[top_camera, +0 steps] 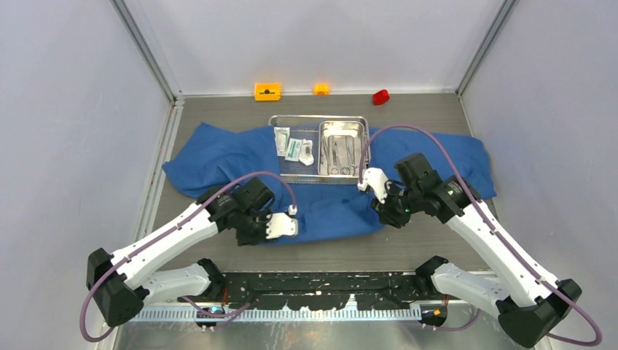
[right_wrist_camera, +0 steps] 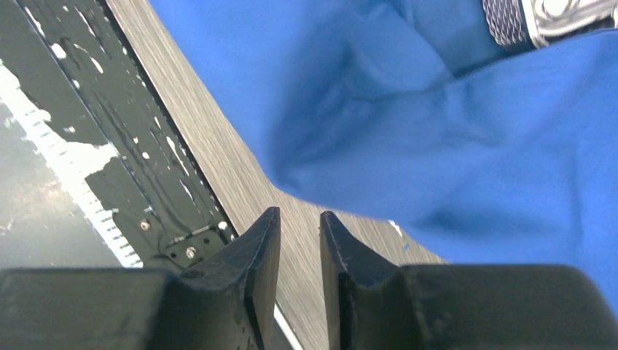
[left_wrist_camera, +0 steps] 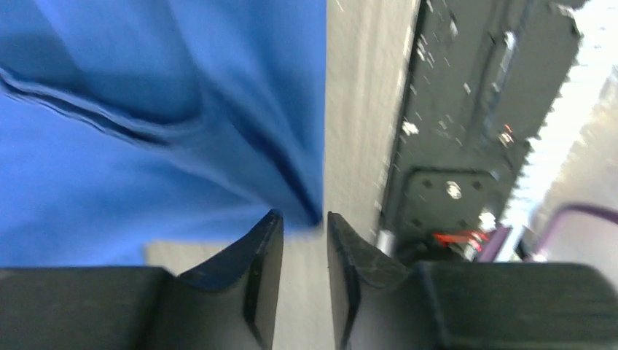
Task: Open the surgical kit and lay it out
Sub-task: Open the surgical kit at the center of the board.
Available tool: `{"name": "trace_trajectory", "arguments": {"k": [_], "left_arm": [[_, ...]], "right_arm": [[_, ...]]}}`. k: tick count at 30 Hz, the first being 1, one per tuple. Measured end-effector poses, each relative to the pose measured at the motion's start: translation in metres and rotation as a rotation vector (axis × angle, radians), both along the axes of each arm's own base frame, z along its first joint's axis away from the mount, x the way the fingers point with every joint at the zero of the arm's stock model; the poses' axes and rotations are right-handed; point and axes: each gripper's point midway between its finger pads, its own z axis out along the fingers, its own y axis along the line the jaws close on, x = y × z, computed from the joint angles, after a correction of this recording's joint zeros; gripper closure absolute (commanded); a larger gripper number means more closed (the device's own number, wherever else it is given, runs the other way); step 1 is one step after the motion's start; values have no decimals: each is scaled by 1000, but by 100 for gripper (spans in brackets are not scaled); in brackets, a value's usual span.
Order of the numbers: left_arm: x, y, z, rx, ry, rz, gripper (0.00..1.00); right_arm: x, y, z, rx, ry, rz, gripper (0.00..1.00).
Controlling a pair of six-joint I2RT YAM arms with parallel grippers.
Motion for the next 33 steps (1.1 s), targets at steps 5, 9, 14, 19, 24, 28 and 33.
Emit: {"name": "trace_trajectory", "arguments": {"k": [5,9,14,19,24,28,33], "left_arm": [[-26,38,-4,131,79,30,19],[-5,47,2,137,-20,92,2],[64,49,14,53,-138,369,1],[163,36,26,-73,-116,716,1],[229,19,28,-177,-96,946,1],[262,7,23,-197,-84,1043,3],[293,2,0,-169,-77,1129,11]], "right_arm": [[0,-17,4,-27,14,-79,40],[27,-17,16,-29,-42,-154,37],[89,-15,11,-50,-98,-335,30],[141,-28,9,-20,-121,-541,30],[165,-42,15,30,-152,-659,30],[171,-45,12,52,-161,-686,31],[165,-46,-4,54,-121,-695,32]]}}
